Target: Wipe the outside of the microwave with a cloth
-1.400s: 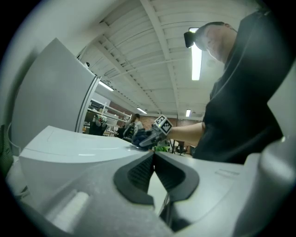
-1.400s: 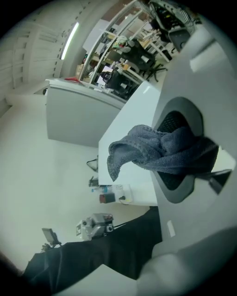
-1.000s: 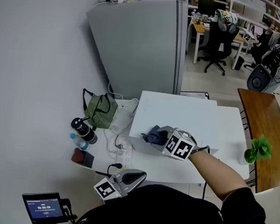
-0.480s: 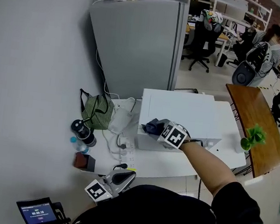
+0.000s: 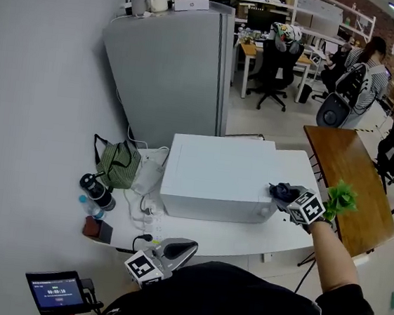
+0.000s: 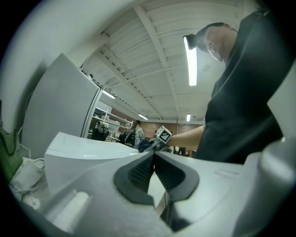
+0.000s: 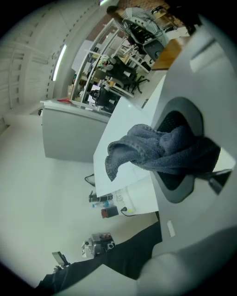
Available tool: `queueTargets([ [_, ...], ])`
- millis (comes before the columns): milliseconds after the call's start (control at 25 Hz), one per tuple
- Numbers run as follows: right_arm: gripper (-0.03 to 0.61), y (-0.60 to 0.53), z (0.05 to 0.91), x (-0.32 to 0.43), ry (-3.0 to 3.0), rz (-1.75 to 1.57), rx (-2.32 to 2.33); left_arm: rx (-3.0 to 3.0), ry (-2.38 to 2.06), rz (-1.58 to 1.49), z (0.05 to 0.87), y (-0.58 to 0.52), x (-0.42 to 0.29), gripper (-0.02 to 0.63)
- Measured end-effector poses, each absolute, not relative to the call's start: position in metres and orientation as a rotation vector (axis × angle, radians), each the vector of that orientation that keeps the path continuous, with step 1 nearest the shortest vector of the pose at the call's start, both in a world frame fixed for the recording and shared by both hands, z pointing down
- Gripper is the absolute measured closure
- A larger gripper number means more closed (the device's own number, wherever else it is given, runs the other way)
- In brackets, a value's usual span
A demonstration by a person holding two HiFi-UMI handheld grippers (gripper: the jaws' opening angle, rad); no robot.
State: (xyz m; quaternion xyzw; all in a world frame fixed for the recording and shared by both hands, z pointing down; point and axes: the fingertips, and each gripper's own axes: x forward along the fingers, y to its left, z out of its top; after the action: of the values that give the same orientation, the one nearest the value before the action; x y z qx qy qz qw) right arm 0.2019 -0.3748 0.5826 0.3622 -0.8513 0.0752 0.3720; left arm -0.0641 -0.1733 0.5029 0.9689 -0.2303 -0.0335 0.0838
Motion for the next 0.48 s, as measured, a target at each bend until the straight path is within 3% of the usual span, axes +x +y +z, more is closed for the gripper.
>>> queueTargets([
  [120, 0.420, -0.371, 0.568, 0.212, -2.159, 0.102, 0.964, 2.901, -0.674, -0.076, 0.499, -0.174, -0.048, 0.609],
  [200, 0.420, -0.363, 0.555, 0.177, -2.208, -0.016, 0.900, 2.894, -0.687, -0.071, 0.499, -0.175, -0.047, 0.609],
  [480, 0.420, -0.317, 0.564, -0.059, -2.120, -0.719, 0.417, 2.859, -0.844, -0.119, 0.501, -0.167, -0.102, 0.609],
])
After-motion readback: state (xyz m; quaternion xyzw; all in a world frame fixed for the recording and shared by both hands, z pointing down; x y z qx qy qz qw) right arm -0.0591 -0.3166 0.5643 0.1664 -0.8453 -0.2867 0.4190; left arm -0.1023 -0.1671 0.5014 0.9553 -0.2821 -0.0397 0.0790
